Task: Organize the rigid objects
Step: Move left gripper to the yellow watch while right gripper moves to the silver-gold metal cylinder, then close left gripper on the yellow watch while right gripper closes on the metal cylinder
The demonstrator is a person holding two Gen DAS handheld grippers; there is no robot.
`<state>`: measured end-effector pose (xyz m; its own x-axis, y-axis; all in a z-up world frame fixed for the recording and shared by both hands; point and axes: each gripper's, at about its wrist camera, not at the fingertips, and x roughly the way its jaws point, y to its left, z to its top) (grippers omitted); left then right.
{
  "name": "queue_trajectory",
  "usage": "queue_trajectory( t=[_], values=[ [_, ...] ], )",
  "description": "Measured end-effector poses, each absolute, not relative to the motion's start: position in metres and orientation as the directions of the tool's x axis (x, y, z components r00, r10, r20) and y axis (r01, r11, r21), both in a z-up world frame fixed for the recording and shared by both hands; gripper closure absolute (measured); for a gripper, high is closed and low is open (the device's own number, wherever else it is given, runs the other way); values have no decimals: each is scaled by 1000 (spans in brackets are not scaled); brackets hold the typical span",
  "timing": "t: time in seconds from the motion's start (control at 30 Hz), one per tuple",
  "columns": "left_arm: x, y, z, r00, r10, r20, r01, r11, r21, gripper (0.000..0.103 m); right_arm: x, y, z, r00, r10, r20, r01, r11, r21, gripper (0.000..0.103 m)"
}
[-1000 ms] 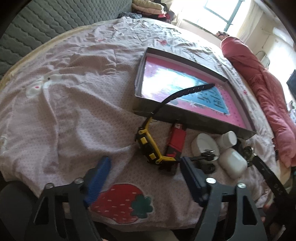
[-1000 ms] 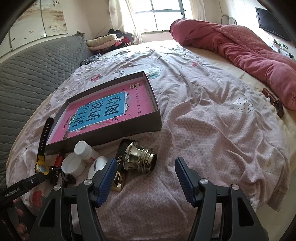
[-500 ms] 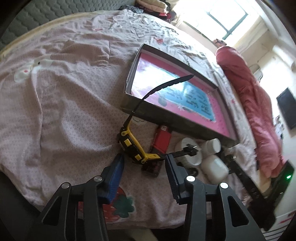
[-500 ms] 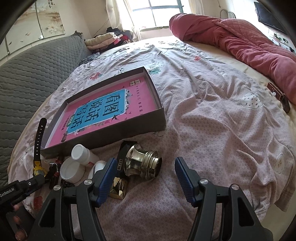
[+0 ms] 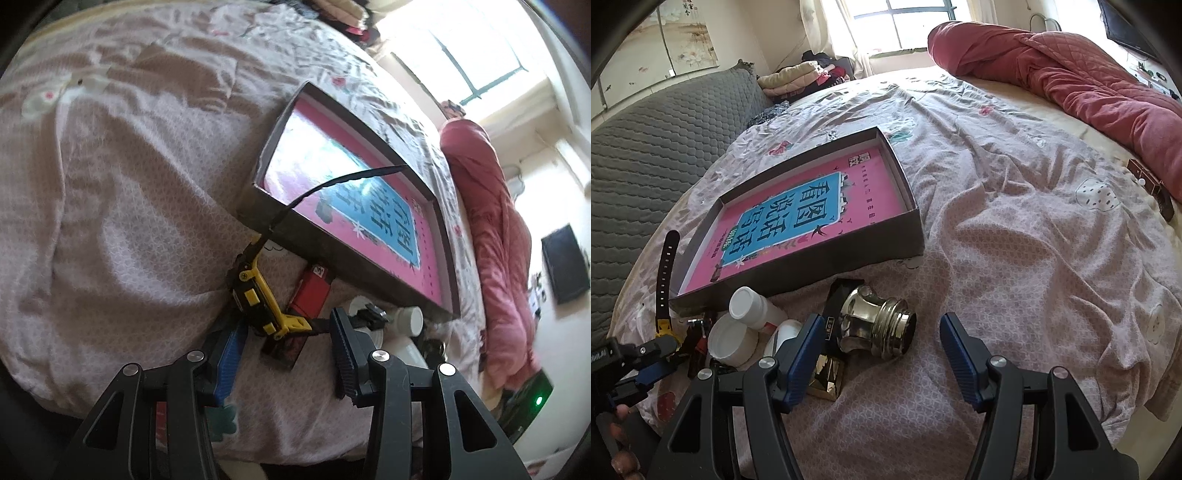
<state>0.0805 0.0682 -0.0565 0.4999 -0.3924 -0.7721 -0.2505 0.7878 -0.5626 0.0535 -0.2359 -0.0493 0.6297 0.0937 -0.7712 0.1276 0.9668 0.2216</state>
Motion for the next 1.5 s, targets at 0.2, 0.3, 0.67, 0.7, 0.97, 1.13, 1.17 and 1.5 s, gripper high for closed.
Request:
queue_trajectory(
  t=[0.2, 0.3, 0.67, 0.7, 0.97, 1.13, 1.17, 1.5],
  values=[
    [92, 69, -63, 489, -383, -784, -297, 772, -562, 62, 56, -240, -53, 619, 99, -779, 147, 960, 239, 39],
    [99, 68, -66, 480, -366, -797, -312, 778, -545, 70, 58, -244, -55, 619, 121, -776, 159, 948, 274, 39],
    [105, 59, -64, 498, -265, -826, -263, 861, -435, 84, 67, -237, -55, 628, 121, -768, 135, 956, 261, 59],
    [104, 58, -63, 504, -258, -825, -252, 869, -425, 84, 67, -236, -55, 628, 128, -767, 127, 956, 264, 59],
    [99, 55, -57, 552, -243, -797, -167, 905, -392, 85, 53, -238, -39, 678, 145, -720, 82, 959, 270, 59],
    [94, 57, -50, 578, -250, -777, -145, 906, -399, 86, 45, -232, -27, 715, 145, -684, 41, 968, 248, 59],
    [93, 58, -49, 583, -254, -772, -142, 904, -404, 86, 45, -231, -26, 716, 143, -683, 38, 969, 243, 59],
    [80, 60, -27, 650, -240, -721, -99, 914, -394, 86, 38, -223, -11, 767, 134, -628, -11, 980, 197, 60]
  ],
)
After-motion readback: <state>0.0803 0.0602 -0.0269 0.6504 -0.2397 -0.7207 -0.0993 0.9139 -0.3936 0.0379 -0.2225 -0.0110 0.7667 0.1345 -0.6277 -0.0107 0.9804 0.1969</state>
